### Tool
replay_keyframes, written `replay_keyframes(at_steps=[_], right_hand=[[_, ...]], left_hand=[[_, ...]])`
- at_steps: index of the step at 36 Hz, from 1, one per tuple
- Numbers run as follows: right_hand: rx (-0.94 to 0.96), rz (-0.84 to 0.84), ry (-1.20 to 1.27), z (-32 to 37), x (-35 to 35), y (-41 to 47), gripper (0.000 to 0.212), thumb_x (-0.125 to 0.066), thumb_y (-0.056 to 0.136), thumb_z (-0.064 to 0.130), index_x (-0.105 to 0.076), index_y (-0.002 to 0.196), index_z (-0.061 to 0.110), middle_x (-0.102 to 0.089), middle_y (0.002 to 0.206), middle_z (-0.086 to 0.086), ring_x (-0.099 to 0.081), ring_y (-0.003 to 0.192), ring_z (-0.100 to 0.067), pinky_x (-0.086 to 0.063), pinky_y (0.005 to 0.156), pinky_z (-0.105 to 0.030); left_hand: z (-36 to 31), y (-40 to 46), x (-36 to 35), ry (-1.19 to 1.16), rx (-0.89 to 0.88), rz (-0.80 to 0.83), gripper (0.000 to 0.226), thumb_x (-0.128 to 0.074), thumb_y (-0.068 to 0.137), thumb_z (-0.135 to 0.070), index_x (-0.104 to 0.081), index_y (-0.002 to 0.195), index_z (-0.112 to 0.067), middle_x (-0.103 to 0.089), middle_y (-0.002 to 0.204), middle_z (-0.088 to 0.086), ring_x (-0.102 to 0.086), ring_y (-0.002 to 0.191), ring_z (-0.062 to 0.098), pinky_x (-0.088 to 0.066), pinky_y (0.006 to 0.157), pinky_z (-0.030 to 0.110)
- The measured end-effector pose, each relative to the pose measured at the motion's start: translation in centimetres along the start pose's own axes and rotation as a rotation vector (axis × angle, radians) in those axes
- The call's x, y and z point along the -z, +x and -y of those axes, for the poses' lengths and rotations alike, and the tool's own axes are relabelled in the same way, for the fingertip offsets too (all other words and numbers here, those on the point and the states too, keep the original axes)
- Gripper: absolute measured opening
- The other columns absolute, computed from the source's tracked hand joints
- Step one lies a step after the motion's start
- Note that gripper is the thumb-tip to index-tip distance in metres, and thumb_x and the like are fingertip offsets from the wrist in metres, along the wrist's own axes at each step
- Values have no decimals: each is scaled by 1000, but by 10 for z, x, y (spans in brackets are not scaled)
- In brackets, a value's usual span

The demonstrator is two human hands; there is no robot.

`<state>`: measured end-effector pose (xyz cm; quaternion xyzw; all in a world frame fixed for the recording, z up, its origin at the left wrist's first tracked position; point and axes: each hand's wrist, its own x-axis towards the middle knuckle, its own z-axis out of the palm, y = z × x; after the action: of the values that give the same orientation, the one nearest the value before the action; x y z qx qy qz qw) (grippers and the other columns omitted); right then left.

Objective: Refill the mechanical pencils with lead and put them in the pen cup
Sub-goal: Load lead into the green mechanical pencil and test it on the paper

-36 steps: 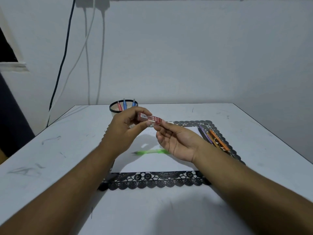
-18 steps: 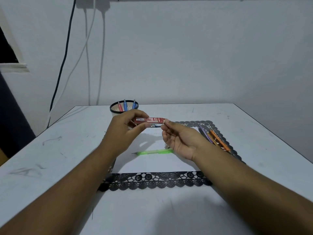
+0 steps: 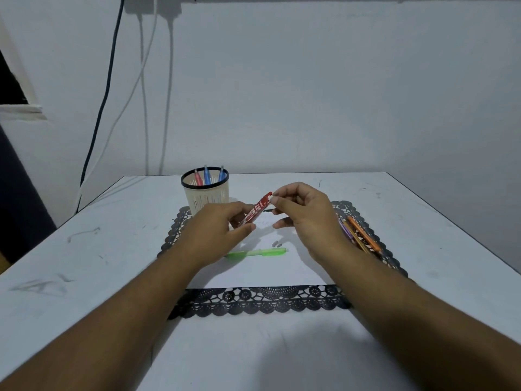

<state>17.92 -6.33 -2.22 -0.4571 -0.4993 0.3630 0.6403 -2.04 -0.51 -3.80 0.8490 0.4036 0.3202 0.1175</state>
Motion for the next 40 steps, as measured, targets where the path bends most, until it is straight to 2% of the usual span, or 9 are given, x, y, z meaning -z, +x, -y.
replay_keyframes(at_steps=[4,15,21,27,33,40], right_hand=[[-4,-30,90,3,0,0,8,-72,92,1,-72,94,8,-72,86,-11,-67,77,-20,-59,59,-29],[106,-39,0,-1,3,1,10,-73,92,0,-70,95,10,-65,81,-14,-67,75,-19,-58,60,-30],[165,-65,-97,1,5,1,5,-73,92,4,-72,94,9,-68,75,9,-65,74,-7,-61,64,-32],[140,-78,-48,2,6,1,7,-73,92,4,-72,93,10,-67,82,-6,-65,77,-14,-59,64,-31],[134,-85,-46,3,6,1,4,-75,92,6,-72,91,10,-67,77,2,-63,75,-11,-59,64,-31],[72,-98,6,5,8,3,6,-76,90,7,-72,88,10,-65,80,-4,-63,77,-14,-57,61,-31]], left_hand=[[1,0,-2,-27,4,15,38,-62,86,-55,-68,121,-44,-72,91,-20,-67,87,4,-57,75,43],[-3,0,-6,-94,-3,34,27,-72,92,-39,-72,118,-36,-73,87,-16,-68,83,5,-56,75,41],[-4,0,-6,-109,13,35,27,-74,93,-37,-72,120,-35,-73,90,-16,-68,86,4,-57,78,39],[-3,0,-7,-130,17,38,24,-74,93,-35,-73,117,-35,-74,88,-16,-68,85,5,-57,77,41],[-4,0,-6,-143,16,38,24,-75,93,-35,-74,117,-34,-74,89,-15,-68,85,4,-57,78,39],[-5,-1,-6,-146,13,45,22,-75,93,-35,-74,115,-33,-74,86,-15,-67,83,5,-55,75,38]])
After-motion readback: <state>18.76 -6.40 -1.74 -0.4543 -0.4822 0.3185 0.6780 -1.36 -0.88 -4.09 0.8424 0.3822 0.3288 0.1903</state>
